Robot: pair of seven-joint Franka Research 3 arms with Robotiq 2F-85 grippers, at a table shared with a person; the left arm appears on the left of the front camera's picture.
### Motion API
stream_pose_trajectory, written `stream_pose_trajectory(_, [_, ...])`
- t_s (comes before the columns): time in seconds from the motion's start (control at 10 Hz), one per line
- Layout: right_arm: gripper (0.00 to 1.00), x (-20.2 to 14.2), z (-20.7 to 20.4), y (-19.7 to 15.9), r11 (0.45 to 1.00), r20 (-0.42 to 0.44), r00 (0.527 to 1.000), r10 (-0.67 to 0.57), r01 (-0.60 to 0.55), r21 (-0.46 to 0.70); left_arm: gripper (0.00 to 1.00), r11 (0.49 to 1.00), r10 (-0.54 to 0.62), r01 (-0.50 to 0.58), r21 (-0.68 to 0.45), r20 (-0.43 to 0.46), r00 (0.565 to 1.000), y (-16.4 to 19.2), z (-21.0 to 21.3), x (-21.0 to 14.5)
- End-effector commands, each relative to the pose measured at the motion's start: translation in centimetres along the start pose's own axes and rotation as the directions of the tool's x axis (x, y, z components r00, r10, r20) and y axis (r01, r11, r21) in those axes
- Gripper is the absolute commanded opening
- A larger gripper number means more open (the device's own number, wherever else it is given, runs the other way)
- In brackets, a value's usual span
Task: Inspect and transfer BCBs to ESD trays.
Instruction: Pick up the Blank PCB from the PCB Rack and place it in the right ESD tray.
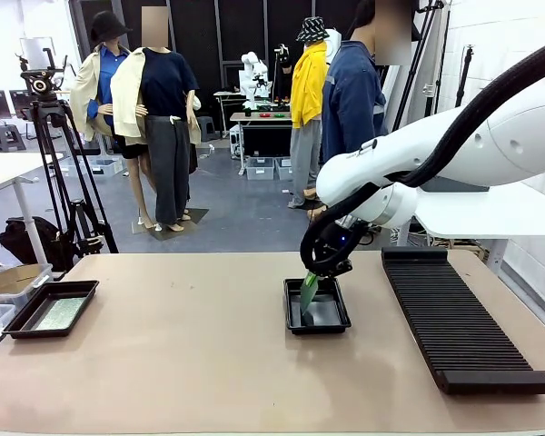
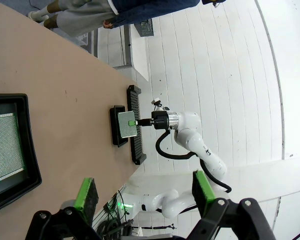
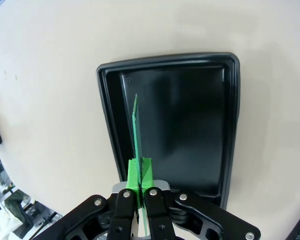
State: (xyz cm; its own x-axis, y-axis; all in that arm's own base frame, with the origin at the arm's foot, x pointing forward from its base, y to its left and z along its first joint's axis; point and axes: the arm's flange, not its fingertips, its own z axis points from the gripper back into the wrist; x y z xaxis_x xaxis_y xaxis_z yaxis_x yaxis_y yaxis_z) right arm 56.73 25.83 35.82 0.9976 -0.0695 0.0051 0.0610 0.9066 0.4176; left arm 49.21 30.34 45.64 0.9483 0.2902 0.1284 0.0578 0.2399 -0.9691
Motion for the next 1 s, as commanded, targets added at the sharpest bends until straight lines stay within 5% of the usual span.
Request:
stream_pose_trajectory(0.0, [0.00, 1.2, -0.8, -0.4, 0.999, 0.009, 1.000, 0.007, -0.007, 0.043, 1.00, 1.000, 0.000, -0.001, 0.017, 0.008, 1.000, -0.2, -0.2, -0.3])
stream_pose_trajectory(0.4, [0.00, 1.9, -1.6, -1.1, 0.997, 0.007, 1.000, 0.004, -0.004, 0.072, 1.00, 1.000, 0.000, -0.001, 0.017, 0.008, 1.000, -0.2, -0.2, -0.3])
stream_pose_trajectory(0.9, [0.88, 1.6, 0.1, -1.8, 1.000, 0.015, 1.000, 0.023, -0.023, 0.012, 1.00, 1.000, 0.000, -0.001, 0.017, 0.008, 1.000, -0.2, -0.2, -0.3])
